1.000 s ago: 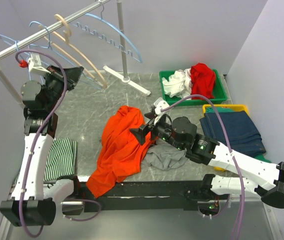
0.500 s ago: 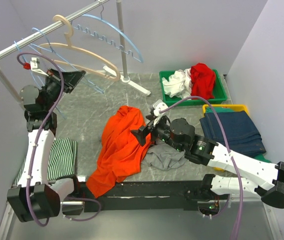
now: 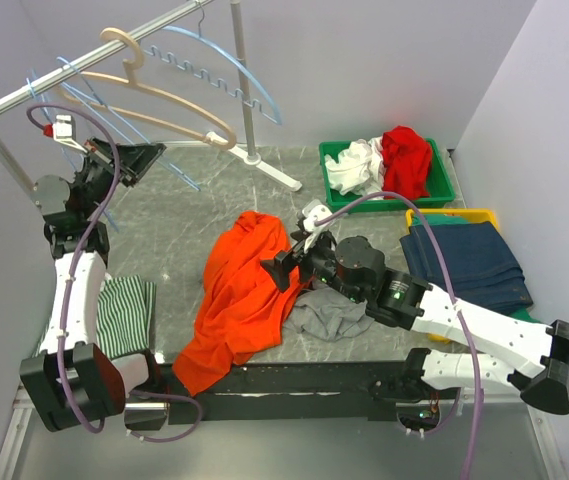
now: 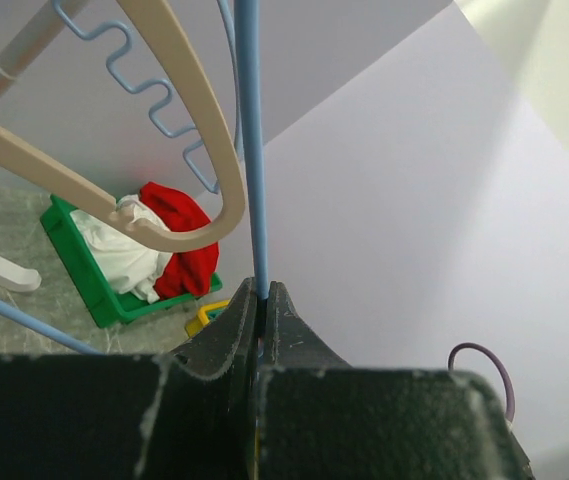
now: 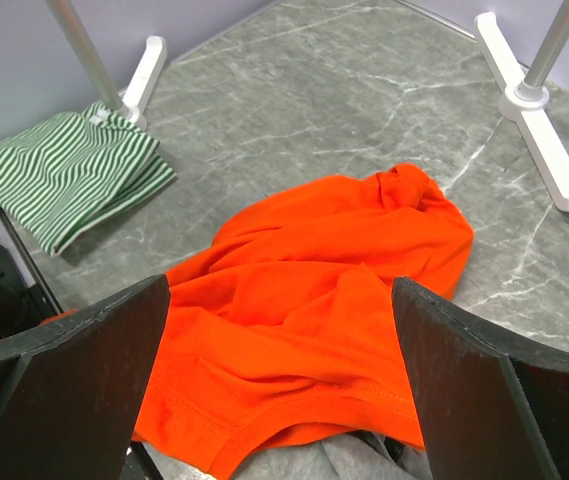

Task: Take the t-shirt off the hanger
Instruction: Place the hanger at the clothesline.

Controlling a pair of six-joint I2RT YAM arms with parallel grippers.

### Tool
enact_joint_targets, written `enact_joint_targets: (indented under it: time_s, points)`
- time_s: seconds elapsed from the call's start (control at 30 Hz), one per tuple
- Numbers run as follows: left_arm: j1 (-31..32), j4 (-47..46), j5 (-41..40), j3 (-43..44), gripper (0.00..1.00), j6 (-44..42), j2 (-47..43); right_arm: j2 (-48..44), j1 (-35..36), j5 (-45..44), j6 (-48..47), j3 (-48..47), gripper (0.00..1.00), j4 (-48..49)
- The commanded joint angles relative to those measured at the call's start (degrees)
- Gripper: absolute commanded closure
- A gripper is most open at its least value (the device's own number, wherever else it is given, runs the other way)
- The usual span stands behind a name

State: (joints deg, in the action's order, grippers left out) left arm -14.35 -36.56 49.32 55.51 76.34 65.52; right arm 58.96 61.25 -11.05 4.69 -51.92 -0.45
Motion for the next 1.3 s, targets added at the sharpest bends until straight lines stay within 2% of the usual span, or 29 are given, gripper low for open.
enact_joint_targets:
  time_s: [0.0,0.17,0.3,0.37,0.4,0.43,0.5,0.53,0.6,0.63,0.73,0.83,1.0,1.03,1.17,1.27]
  points:
    - [-0.2,-1.2,1.9,-0.7,0.99,-1.3,-1.7,0.5,0.2,-0.6,0.4,-1.0,0.0,2.3]
    - [-0.2,2.0,1.2,-2.2,0.99,-3.0,-3.4,0.9,0.2,-0.1,0.3,-1.2,0.0,2.0]
    - [-0.2,1.2,1.5,-3.0,0.98,-1.9,-2.7,0.7,0.3,-0.1,0.4,-1.0,0.0,2.1]
    - [-0.2,-0.1,1.7,-3.3,0.95,-0.8,-2.1,0.7,0.3,-0.1,0.5,-1.1,0.0,1.9]
    - [-0.2,-0.4,1.6,-3.3,0.9,-0.5,-1.8,0.7,0.2,-0.1,0.5,-1.0,0.0,1.9]
    - [-0.2,-0.4,1.5,-3.3,0.74,-0.5,-1.8,1.0,0.3,-0.5,0.4,-1.0,0.0,1.9]
    - [-0.2,0.5,1.2,-2.9,0.56,-1.4,-1.7,1.6,0.2,-1.0,0.2,-0.9,0.0,1.2]
    - [-0.2,2.0,1.0,-2.5,0.41,-1.9,-1.8,2.8,0.2,-1.7,0.1,-1.2,0.0,0.9]
    - [-0.2,3.2,0.8,-1.7,0.34,-3.1,-1.8,4.4,0.2,-2.7,0.1,-2.1,0.0,-1.0]
    - [-0.3,3.9,0.7,-1.4,0.26,-3.5,-1.9,6.2,0.2,-3.3,0.1,-2.5,0.0,-1.5]
    - [-0.2,5.2,0.4,-0.3,0.16,-4.4,-2.1,9.9,0.3,-4.5,0.4,-3.8,0.0,-2.8]
    - [-0.3,6.6,0.3,0.1,0.09,-5.8,-3.3,13.2,0.3,-5.4,1.0,-4.7,0.0,-3.5]
    - [-0.3,14.0,0.1,0.3,0.01,-10.4,-6.7,18.1,0.2,-6.6,1.6,-5.2,0.0,-3.9]
    - [-0.2,13.9,0.3,-0.2,0.03,-10.2,-7.2,18.9,0.2,-6.9,1.7,-5.2,0.0,-3.9]
    - [-0.2,15.1,1.6,-1.8,0.03,-10.1,-10.0,22.8,-0.3,-7.1,2.4,-6.1,0.0,-4.6]
    - [0.3,24.7,0.2,0.1,0.04,-16.2,-12.4,24.2,-1.0,-5.8,3.2,-5.2,0.0,-3.8]
